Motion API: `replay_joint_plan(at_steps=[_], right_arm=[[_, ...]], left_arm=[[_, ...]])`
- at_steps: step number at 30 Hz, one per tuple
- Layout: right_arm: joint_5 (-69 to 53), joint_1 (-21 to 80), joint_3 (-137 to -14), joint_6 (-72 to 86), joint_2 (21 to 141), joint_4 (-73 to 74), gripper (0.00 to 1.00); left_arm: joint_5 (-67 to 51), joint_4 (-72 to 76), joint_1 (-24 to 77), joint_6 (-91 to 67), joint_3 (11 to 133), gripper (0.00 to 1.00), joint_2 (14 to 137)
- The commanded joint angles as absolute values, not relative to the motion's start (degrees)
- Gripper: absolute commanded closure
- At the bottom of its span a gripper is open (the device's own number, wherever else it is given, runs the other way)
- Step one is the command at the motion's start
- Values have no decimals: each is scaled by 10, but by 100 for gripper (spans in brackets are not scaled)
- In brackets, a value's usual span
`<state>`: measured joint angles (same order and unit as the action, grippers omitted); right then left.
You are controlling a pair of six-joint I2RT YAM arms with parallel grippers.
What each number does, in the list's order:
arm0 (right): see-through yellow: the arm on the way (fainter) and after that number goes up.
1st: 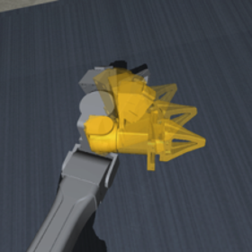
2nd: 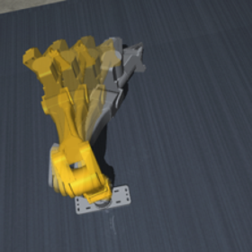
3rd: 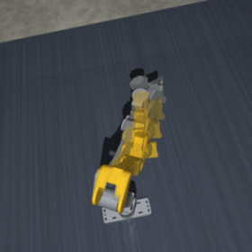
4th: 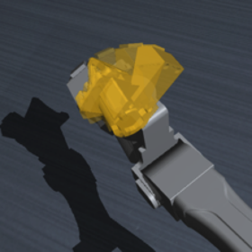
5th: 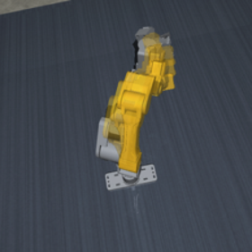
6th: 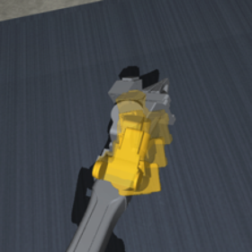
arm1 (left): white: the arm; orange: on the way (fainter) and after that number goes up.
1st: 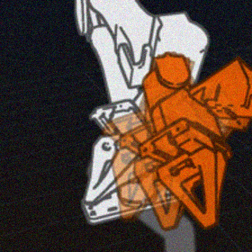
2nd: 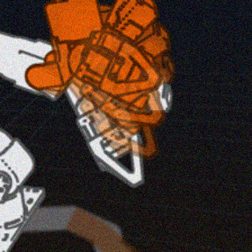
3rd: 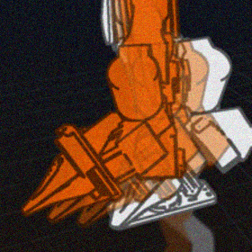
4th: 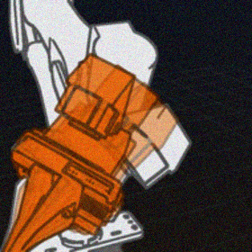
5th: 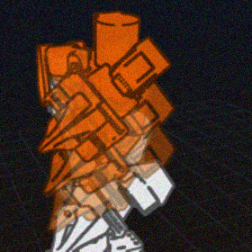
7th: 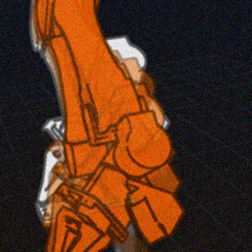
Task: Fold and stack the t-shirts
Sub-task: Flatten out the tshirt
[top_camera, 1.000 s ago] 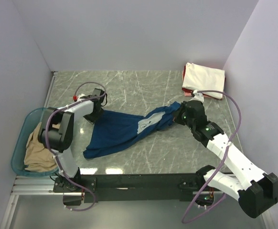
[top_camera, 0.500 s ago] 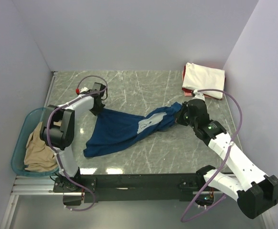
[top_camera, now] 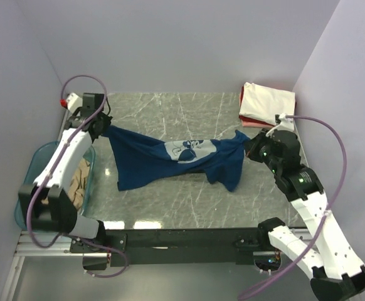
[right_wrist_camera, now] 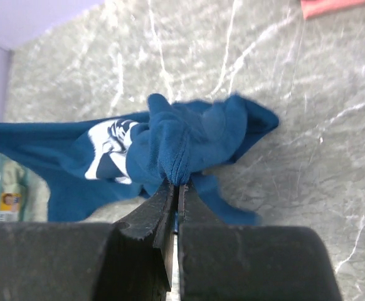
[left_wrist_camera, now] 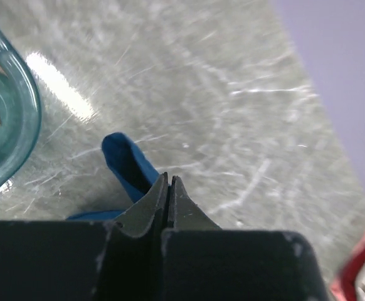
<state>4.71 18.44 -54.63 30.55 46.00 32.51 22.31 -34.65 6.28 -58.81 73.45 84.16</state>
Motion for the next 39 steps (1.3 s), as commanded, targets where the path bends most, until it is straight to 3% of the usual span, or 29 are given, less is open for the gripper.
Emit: replay_joint_plan(at_steps=[1, 7, 14, 15, 17, 19, 20, 21, 23, 26, 33, 39], right_arm=[[58, 177, -591, 291, 423, 350, 100], [63, 173, -606, 288, 412, 347, 100], [21, 130, -594, 298, 549, 275, 96], [12, 106, -597, 298, 571, 259, 87], [-10, 78, -611, 298, 644, 251, 79], [-25, 38, -616, 301, 702, 234, 57], [-37, 27, -618, 301, 715, 232, 50], [-60, 15, -618, 302, 733, 229, 42], [-65, 7, -595, 305, 728, 219, 35], [-98, 13, -539, 314, 690, 189, 32], [-98, 23, -385, 323, 577, 163, 33], [-114, 24, -331, 334, 542, 144, 35]], left_arm=[[231, -360, 56, -556, 761, 100, 768], [210, -351, 44, -530, 785, 100, 741], [130, -336, 33, -477, 928, 100, 948], [107, -346, 33, -471, 962, 100, 984], [83, -414, 28, -456, 1083, 97, 1084], [65, -439, 27, -453, 1143, 75, 1118], [56, -431, 27, -453, 1134, 66, 1111], [43, -412, 28, -455, 1084, 49, 1095], [43, -361, 28, -470, 1013, 33, 1029], [68, -345, 30, -508, 873, 32, 939], [116, -293, 37, -617, 521, 44, 745], [95, -240, 44, -650, 419, 53, 697]])
